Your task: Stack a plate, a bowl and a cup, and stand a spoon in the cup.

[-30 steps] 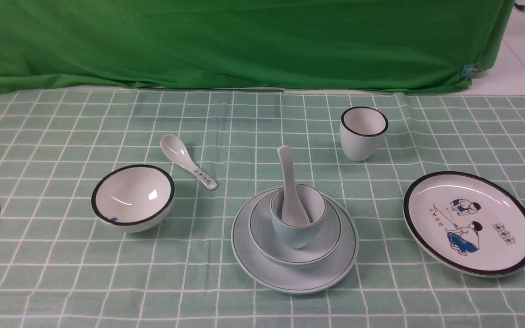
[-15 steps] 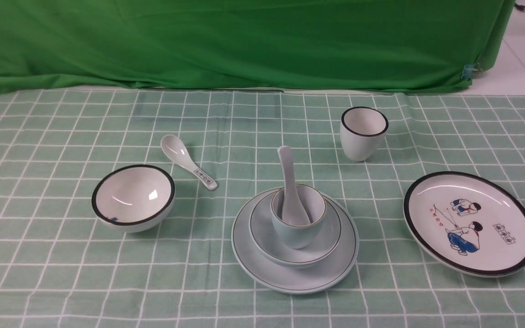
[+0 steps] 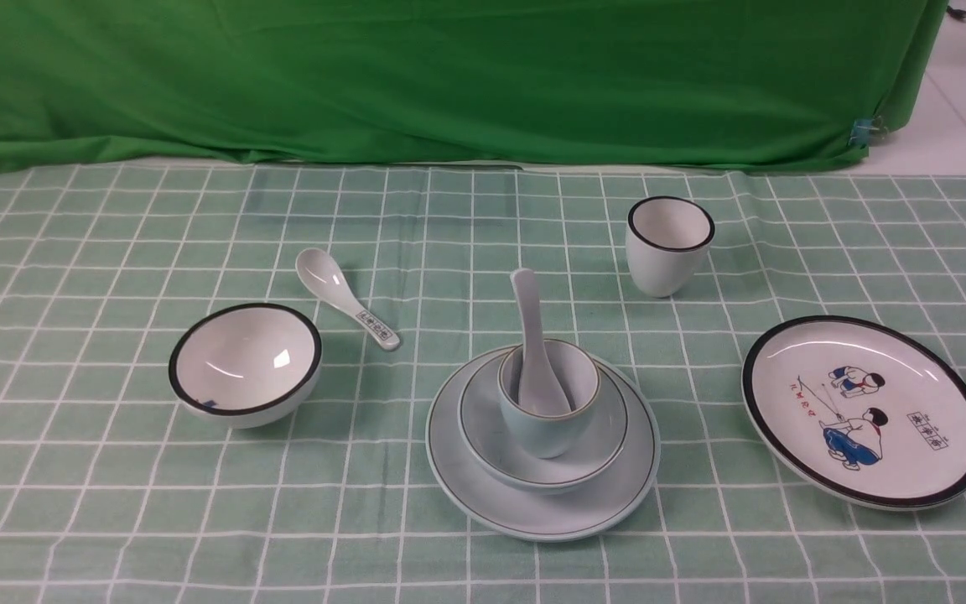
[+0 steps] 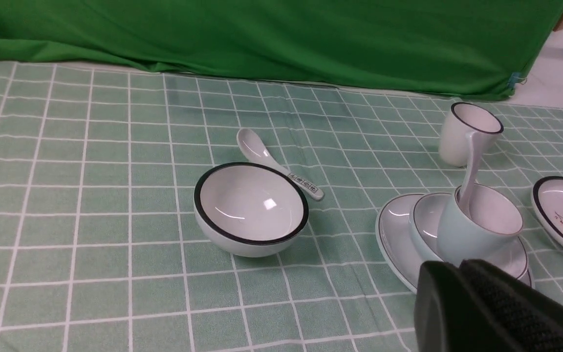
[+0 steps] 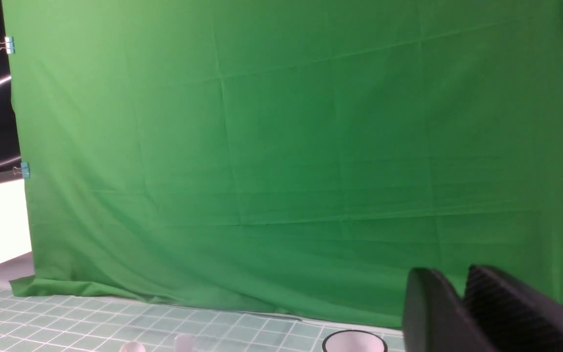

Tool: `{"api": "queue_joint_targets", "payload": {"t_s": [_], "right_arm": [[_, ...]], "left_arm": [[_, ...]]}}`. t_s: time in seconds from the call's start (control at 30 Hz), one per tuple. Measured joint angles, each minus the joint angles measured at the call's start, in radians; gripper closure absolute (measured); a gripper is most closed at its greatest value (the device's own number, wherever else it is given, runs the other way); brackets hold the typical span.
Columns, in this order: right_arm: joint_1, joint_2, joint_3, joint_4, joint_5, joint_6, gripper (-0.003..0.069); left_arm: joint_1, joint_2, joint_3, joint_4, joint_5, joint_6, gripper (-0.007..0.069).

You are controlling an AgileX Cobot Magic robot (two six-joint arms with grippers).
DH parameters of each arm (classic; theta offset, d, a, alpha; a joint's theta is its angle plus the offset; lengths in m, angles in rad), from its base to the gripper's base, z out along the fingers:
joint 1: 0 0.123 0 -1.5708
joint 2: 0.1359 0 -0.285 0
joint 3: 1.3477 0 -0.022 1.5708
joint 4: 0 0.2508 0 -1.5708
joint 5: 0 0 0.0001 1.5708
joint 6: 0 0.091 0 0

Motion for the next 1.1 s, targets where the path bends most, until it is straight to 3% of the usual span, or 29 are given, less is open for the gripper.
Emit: {"api": "queue_joint_targets", "payload": {"t_s": [0.13, 0.27, 0.43, 0.5, 0.67, 1.1], "right_arm": [[0.0, 0.0, 0.0, 0.0, 0.0, 0.0, 0.0501], [0.0, 0.0, 0.0, 0.0, 0.0, 0.0, 0.0489], [0.0, 0.0, 0.0, 0.0, 0.0, 0.0, 0.0477], [0.0, -0.001, 0.0, 0.0, 0.0, 0.0, 0.0466], [-0.001, -0.001, 0.0, 0.0, 0.0, 0.0, 0.0447], [-0.001, -0.001, 0.0, 0.0, 0.0, 0.0, 0.0425]], "left_arm": [[0.0, 0.0, 0.003, 0.0, -0.021, 0.012, 0.0612], [0.013, -0.029, 0.086, -0.023, -0.223, 0.093, 0.0612], [0.132, -0.111, 0.255, -0.152, -0.423, 0.28, 0.0612], [0.242, -0.143, 0.362, -0.229, -0.487, 0.369, 0.0612], [0.366, -0.147, 0.533, -0.258, -0.522, 0.405, 0.0612], [0.359, -0.147, 0.589, -0.254, -0.538, 0.416, 0.0607]]}}
